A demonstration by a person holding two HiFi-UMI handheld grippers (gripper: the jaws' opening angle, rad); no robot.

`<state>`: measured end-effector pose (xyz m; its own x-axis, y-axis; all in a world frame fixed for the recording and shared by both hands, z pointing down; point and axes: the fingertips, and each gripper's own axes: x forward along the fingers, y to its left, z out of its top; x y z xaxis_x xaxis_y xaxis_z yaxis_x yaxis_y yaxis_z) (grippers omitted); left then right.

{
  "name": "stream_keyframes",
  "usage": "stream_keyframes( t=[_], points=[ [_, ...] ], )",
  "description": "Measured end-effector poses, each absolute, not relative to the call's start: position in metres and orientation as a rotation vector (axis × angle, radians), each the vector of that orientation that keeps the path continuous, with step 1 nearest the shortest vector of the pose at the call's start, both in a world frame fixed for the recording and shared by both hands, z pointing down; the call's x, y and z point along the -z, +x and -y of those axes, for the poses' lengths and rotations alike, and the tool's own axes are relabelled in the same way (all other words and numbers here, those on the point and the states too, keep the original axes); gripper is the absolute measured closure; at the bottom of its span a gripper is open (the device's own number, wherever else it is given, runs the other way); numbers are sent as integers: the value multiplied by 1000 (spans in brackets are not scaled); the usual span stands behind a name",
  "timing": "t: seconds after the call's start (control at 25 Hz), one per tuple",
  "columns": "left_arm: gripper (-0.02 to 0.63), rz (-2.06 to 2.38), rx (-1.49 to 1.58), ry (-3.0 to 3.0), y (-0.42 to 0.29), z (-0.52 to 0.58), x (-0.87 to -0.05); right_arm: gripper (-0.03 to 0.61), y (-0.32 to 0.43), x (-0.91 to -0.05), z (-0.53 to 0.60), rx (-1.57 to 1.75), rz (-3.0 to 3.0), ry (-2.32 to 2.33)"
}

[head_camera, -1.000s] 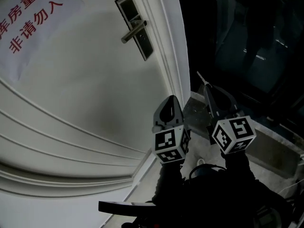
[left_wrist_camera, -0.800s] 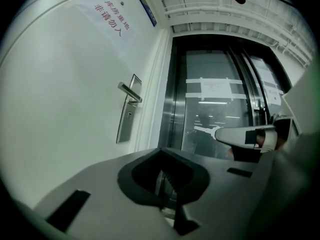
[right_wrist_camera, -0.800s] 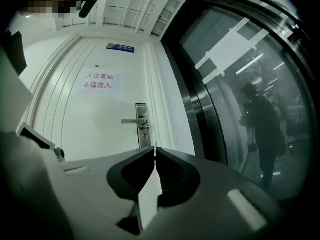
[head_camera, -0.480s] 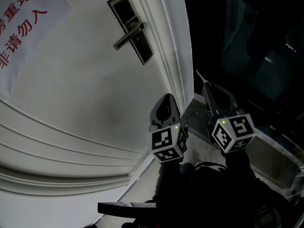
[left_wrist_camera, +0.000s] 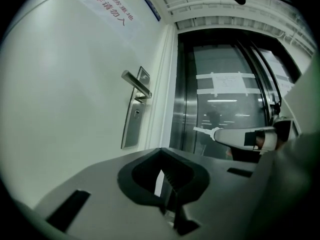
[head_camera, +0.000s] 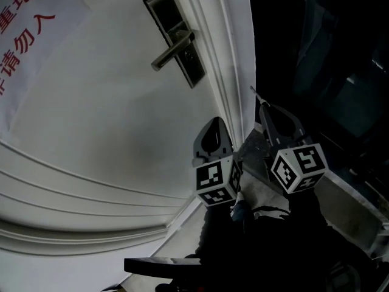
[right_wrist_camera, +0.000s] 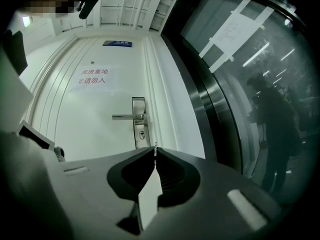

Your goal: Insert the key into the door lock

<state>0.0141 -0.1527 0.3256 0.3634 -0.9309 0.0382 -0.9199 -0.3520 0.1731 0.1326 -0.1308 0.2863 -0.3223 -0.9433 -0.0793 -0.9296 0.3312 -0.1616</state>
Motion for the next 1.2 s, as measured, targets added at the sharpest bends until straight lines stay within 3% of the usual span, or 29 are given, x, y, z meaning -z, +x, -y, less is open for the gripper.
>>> stream_keyframes(
  t=[0.76,1.2],
  points=[
    [612,1708,151,2503,-12,257,-303,566,92,-266,252,-45,-2555,-1673],
    [612,1734,148,2484,-20,273,-301,566,59,-237,272,-648,-2842,-1581]
  ],
)
